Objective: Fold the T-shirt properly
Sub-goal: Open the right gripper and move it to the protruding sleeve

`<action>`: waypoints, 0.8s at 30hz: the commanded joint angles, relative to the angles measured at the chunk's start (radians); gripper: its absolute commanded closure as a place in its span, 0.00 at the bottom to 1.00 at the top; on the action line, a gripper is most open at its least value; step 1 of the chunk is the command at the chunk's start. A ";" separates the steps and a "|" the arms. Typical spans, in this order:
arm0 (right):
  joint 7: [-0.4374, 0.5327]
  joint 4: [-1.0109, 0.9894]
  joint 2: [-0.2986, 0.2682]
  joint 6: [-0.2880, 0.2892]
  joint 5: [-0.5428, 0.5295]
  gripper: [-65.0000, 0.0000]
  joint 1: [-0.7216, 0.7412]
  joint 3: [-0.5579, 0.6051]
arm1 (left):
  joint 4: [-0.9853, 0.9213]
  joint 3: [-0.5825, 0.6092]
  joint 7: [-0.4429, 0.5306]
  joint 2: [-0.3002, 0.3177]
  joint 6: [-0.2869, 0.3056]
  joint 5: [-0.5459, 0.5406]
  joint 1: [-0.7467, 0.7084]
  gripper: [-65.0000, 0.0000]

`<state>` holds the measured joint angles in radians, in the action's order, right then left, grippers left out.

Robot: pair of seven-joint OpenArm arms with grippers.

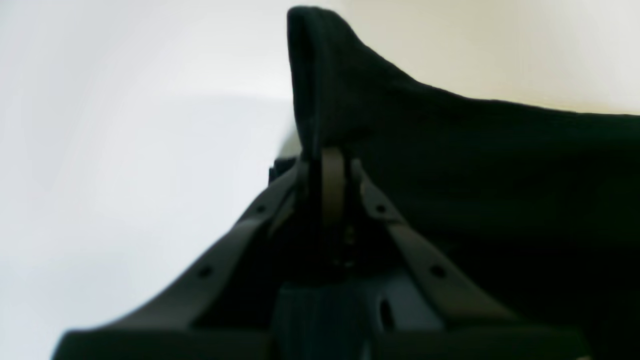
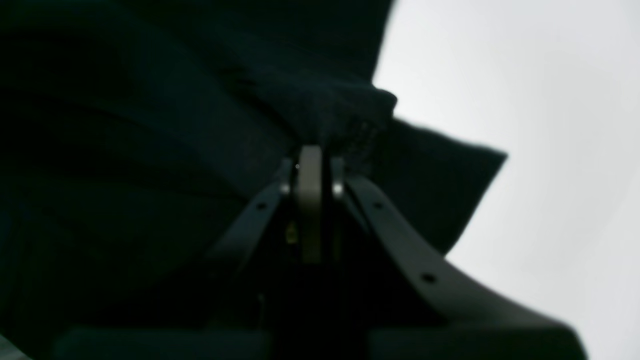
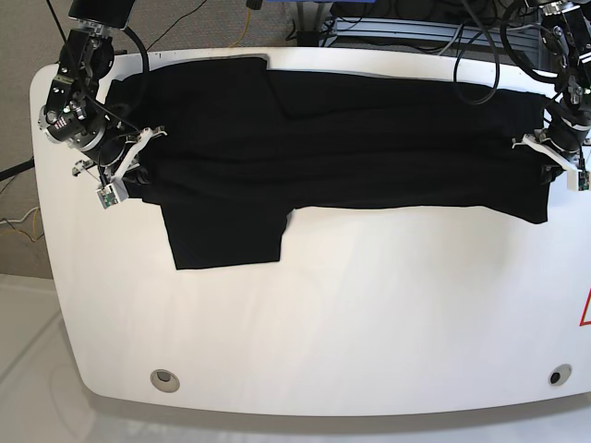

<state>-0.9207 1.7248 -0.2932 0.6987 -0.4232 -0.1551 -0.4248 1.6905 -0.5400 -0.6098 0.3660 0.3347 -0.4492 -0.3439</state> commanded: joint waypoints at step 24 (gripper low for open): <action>0.023 0.022 -0.013 -0.001 -0.016 0.38 -0.001 0.002 | 0.010 0.001 -0.019 0.026 -0.004 0.020 0.047 0.36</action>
<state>-0.9203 1.7290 -0.2913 0.6983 -0.4263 -0.1566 -0.4240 1.6886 -0.5274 -0.6380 0.3695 0.3222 -0.4198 -0.3042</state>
